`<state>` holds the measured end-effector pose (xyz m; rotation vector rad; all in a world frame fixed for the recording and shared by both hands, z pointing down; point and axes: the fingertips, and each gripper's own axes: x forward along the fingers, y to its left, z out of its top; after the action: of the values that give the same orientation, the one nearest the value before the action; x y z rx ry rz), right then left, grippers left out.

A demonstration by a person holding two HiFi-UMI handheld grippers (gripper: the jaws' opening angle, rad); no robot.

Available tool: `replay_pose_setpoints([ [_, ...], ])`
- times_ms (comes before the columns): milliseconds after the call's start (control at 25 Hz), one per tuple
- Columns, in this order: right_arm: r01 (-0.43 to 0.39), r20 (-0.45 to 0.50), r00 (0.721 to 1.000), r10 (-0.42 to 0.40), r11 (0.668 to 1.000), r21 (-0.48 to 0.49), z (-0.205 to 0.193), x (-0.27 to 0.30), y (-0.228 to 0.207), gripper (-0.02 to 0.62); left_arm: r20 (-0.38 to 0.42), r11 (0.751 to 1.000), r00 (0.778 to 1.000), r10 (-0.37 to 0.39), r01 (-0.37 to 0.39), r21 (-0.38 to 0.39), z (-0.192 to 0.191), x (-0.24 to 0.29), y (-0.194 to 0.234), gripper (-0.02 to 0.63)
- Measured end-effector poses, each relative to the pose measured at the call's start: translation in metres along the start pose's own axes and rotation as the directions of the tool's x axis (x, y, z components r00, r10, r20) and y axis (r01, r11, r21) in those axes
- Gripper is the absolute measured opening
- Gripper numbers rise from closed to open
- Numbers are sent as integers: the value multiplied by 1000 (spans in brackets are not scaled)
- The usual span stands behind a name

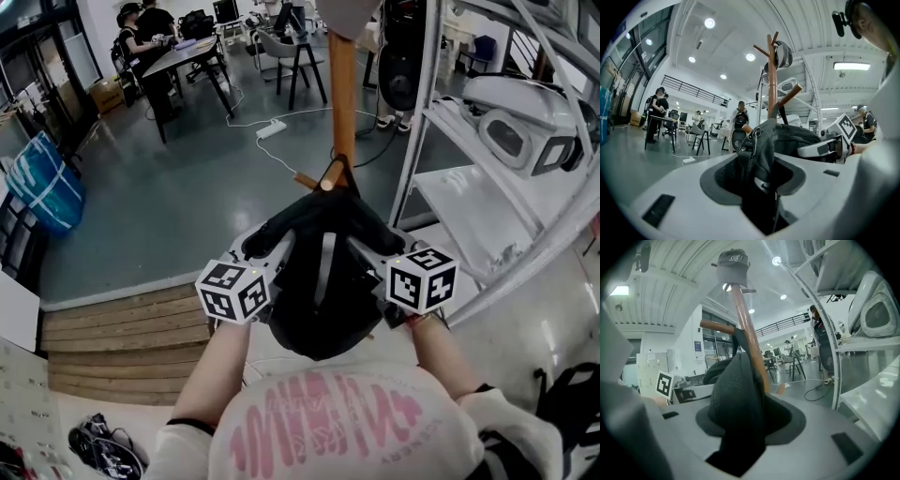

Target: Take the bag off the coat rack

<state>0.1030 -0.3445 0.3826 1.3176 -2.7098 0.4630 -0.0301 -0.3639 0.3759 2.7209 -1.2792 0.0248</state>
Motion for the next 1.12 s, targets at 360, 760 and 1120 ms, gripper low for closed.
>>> replay_pose_setpoints([
  [360, 87, -28, 996, -88, 995, -52, -2, -8, -13, 109, 16, 1000, 1000, 3, -2, -28, -4, -5, -14, 147],
  [760, 130, -12, 991, -131, 991, -40, 1, -21, -10, 104, 44, 994, 994, 103, -101, -28, -3, -14, -26, 140],
  [1120, 136, -19, 990, -137, 989, -60, 8, -36, -4, 101, 26, 989, 992, 124, -122, -82, -2, -23, -38, 137],
])
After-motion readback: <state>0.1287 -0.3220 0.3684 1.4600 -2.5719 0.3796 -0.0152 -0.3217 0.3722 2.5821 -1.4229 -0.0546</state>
